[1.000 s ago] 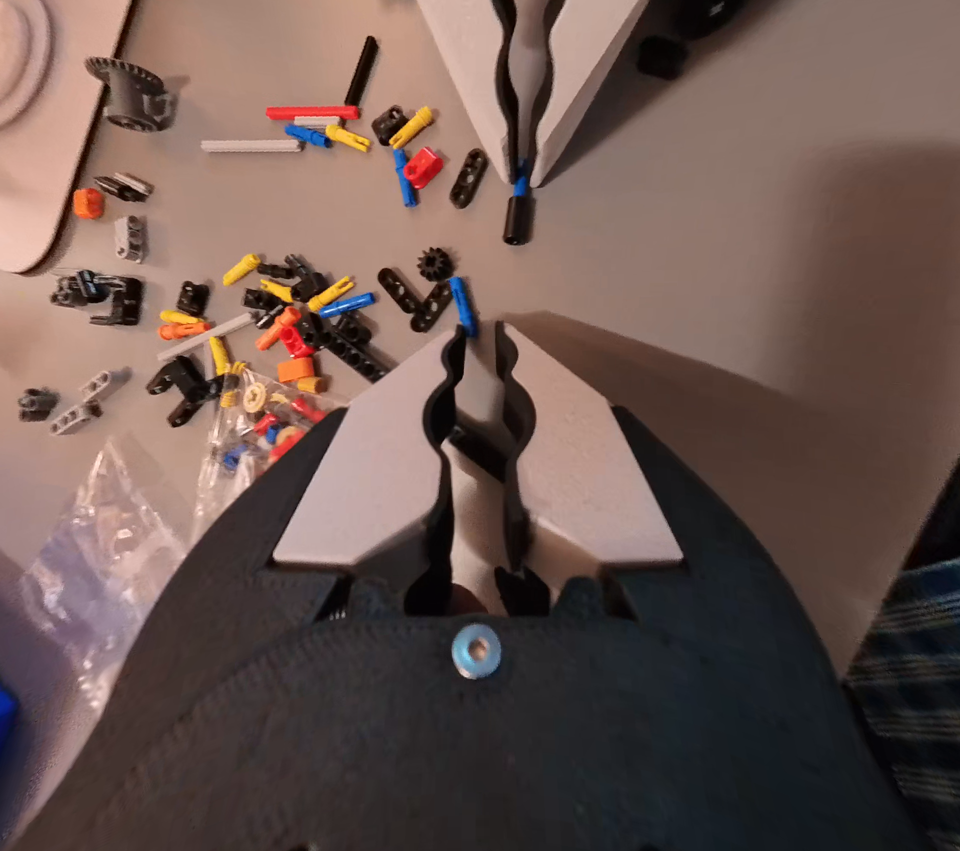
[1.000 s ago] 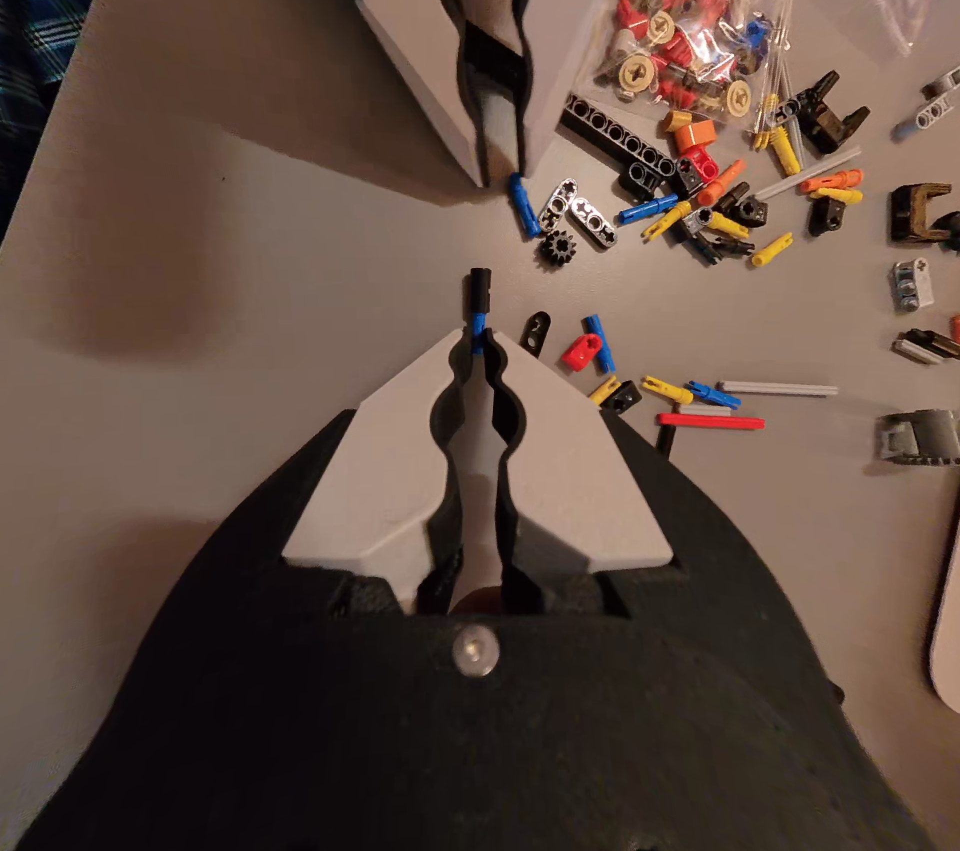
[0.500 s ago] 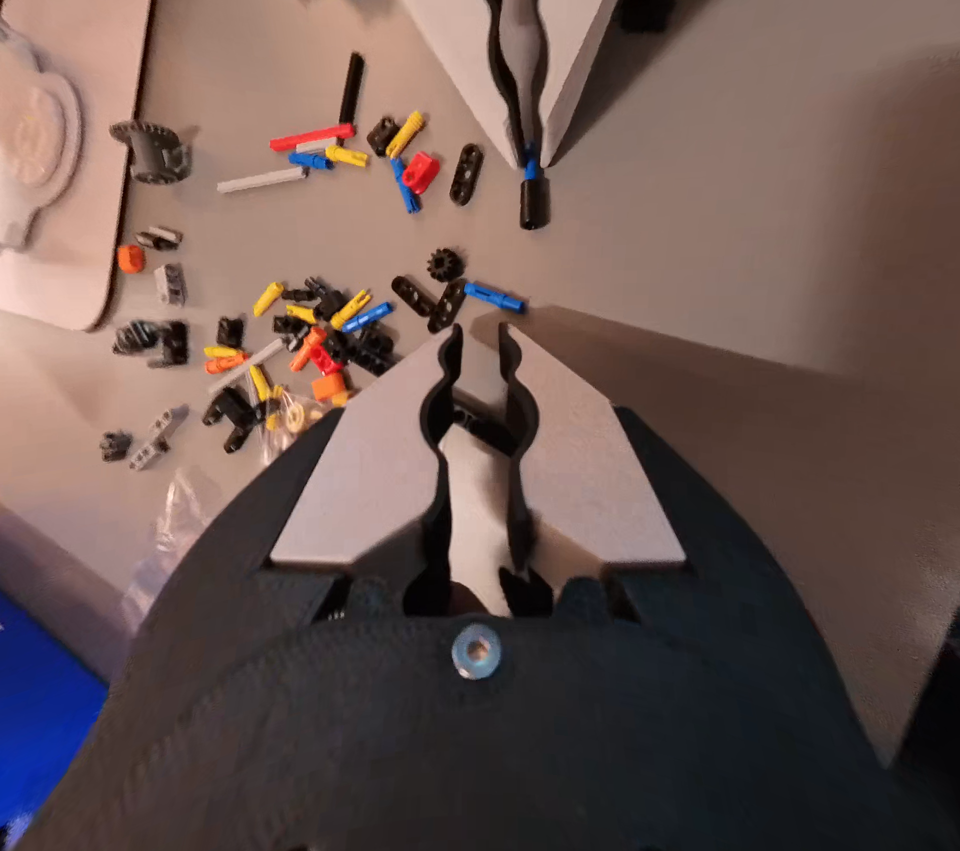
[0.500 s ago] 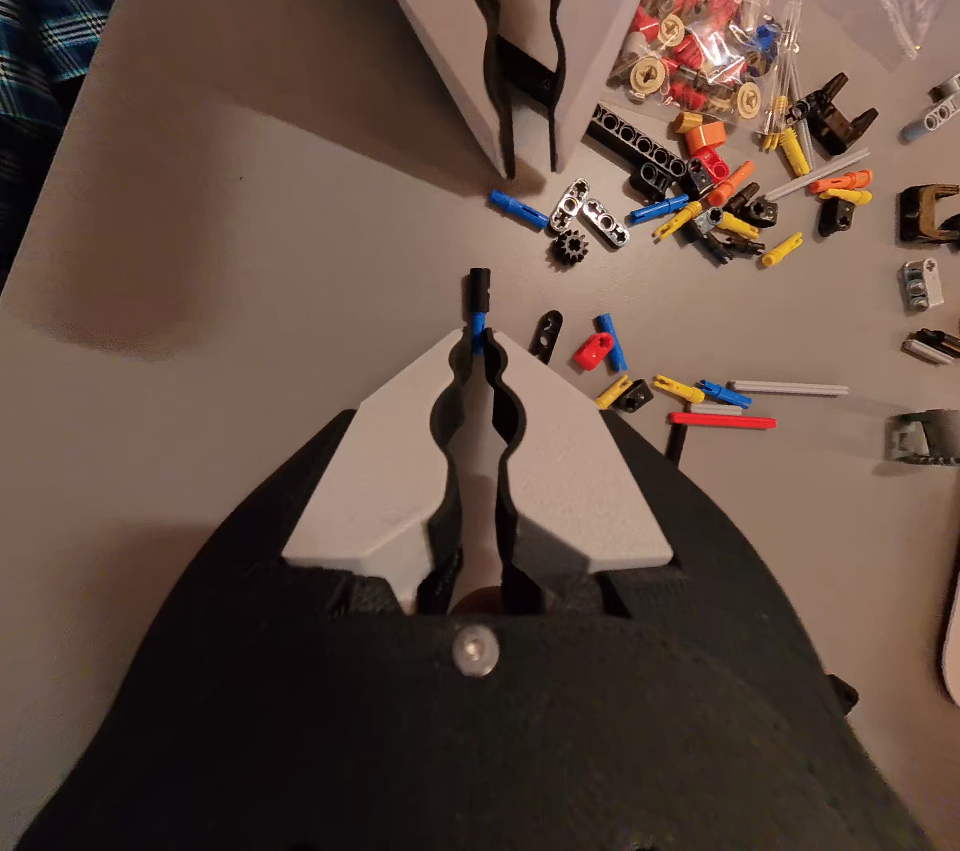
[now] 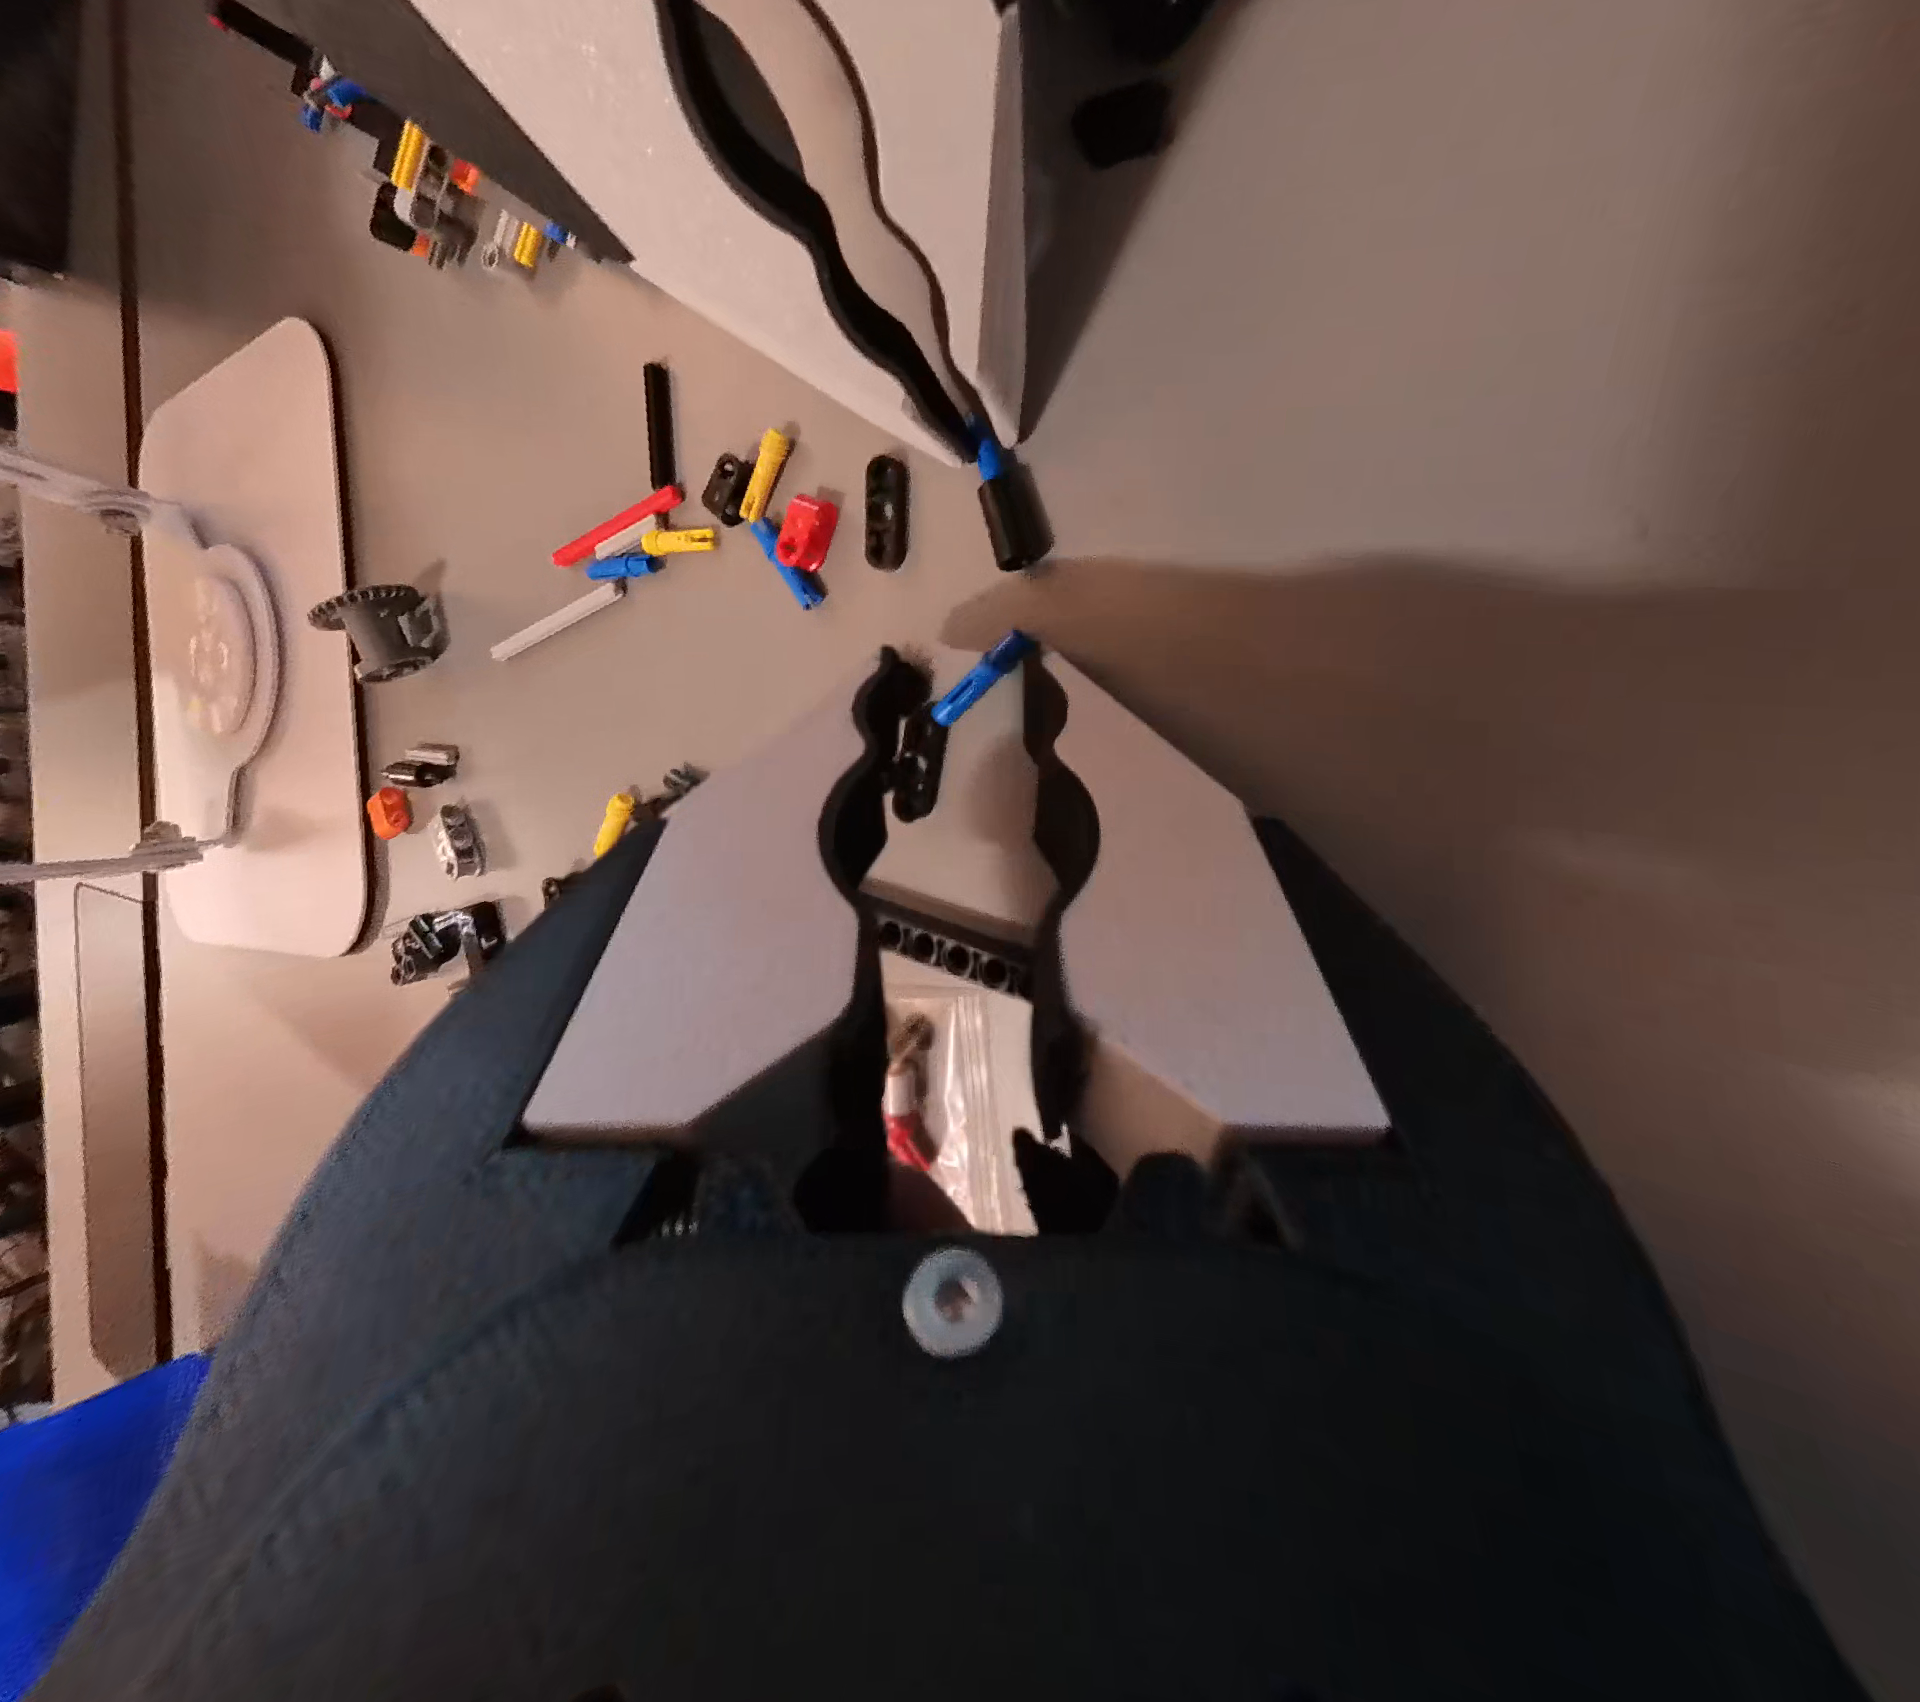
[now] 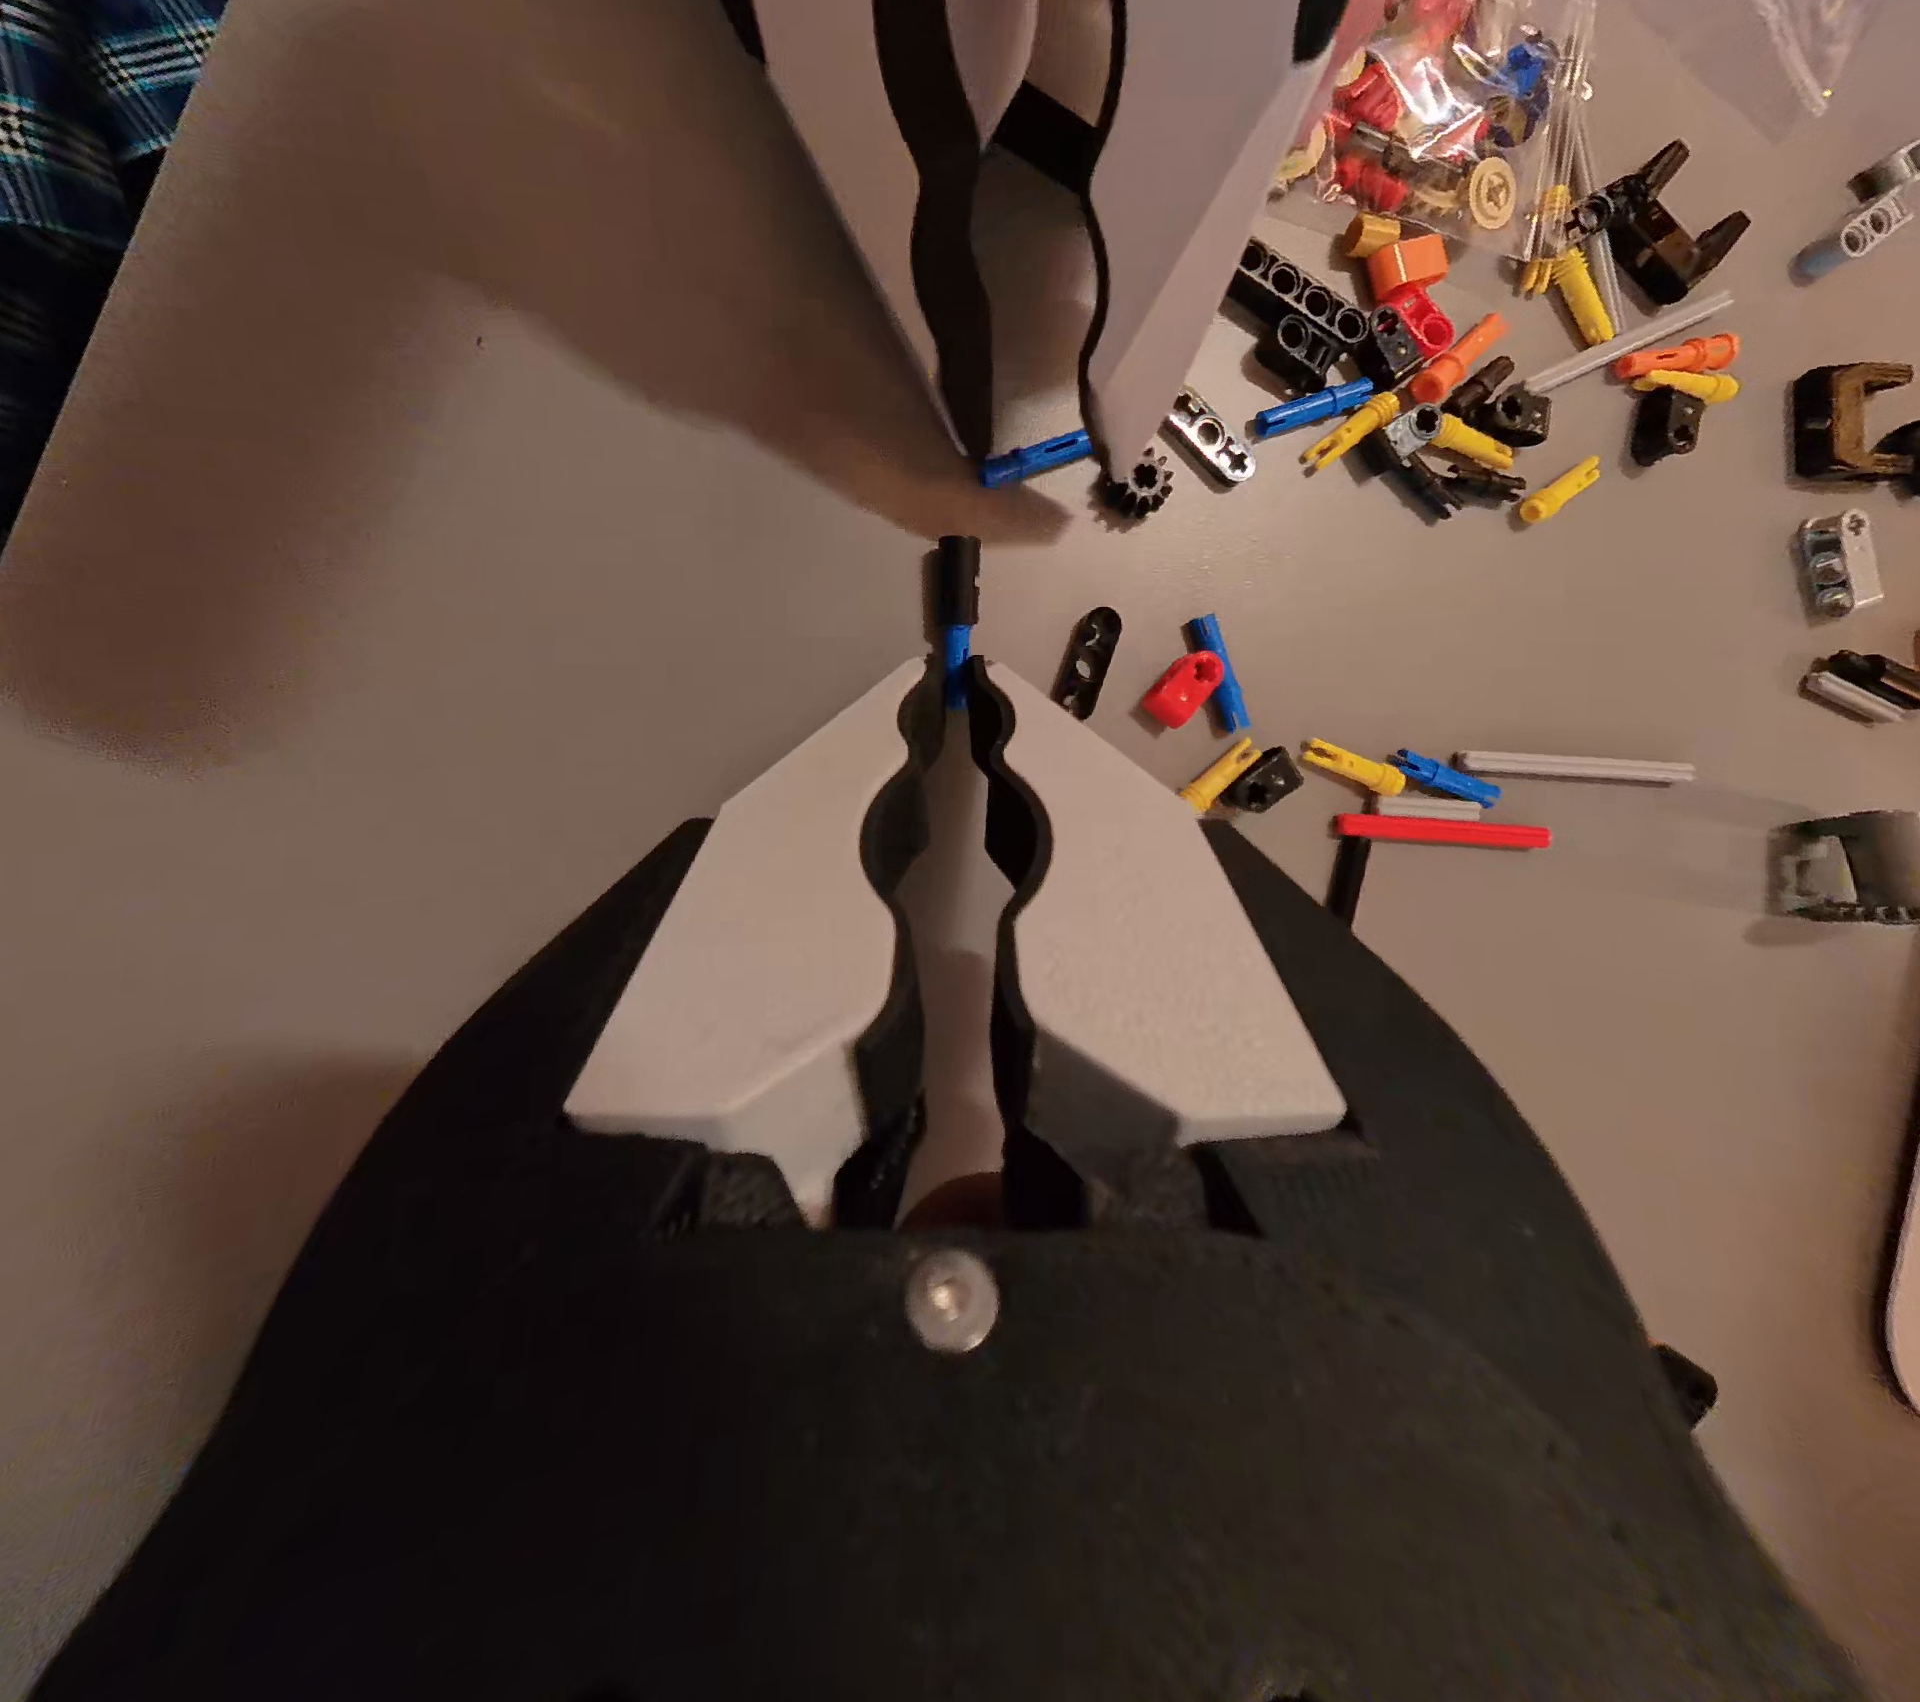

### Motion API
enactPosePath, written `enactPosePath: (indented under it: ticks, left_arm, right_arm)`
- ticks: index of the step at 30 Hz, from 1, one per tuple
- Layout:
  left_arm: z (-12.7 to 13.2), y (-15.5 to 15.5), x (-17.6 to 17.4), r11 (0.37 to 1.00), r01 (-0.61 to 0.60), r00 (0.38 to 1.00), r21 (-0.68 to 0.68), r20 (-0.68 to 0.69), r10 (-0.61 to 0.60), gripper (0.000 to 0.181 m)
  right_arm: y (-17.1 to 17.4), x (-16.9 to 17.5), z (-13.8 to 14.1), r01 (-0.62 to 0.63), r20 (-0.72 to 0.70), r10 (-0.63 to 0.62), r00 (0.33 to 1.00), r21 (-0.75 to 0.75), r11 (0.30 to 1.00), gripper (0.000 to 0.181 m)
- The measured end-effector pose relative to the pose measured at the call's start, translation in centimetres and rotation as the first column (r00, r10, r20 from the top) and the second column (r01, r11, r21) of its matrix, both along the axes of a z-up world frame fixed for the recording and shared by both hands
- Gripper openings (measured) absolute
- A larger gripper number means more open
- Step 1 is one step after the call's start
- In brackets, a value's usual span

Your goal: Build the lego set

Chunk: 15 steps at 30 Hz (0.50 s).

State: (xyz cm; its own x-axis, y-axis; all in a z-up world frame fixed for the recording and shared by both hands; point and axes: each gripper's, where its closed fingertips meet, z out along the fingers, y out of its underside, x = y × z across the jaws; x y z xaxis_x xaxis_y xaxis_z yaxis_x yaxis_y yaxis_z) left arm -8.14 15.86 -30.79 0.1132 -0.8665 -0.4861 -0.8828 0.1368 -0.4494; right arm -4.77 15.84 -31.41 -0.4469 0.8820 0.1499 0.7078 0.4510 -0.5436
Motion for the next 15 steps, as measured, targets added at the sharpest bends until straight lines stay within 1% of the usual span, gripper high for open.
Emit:
enactPosePath:
  ticks: [2,7,9,12,14,15]
  left_arm:
    - [-0.05,-0.05,0.0,1.0,-0.006,1.0,-0.01,0.003,0.006,0.019]
    - [-0.54,0.03,-0.04,0.999,-0.016,0.999,-0.048,-0.03,0.015,0.004]
    - [-0.55,0.21,0.01,0.998,-0.03,0.999,-0.062,-0.026,0.029,0.004]
    - [-0.55,0.29,0.09,0.993,-0.078,0.997,-0.085,-0.018,0.077,0.003]
    - [-0.48,-0.04,0.47,0.983,-0.139,0.99,-0.119,0.008,0.14,0.001]
    - [-0.48,-0.1,0.63,0.978,-0.174,0.984,-0.114,0.016,0.177,0.001]
  right_arm:
    - [0.18,0.02,0.0,0.005,-0.001,-0.005,1.0,0.001,1.0,0.001]
    - [0.15,-0.08,0.01,0.008,-0.002,-0.008,1.0,0.002,1.0,0.001]
    - [0.2,-0.07,0.01,0.012,-0.003,-0.012,1.0,0.002,1.0,0.001]
    - [0.28,-0.05,0.02,0.016,-0.004,-0.016,1.0,0.001,1.0,0.001]
    - [0.29,-0.02,0.02,0.017,-0.003,-0.017,1.0,0.0,1.0,0.001]
    - [0.25,-0.01,0.02,0.015,-0.002,-0.015,1.0,0.0,1.0,0.001]
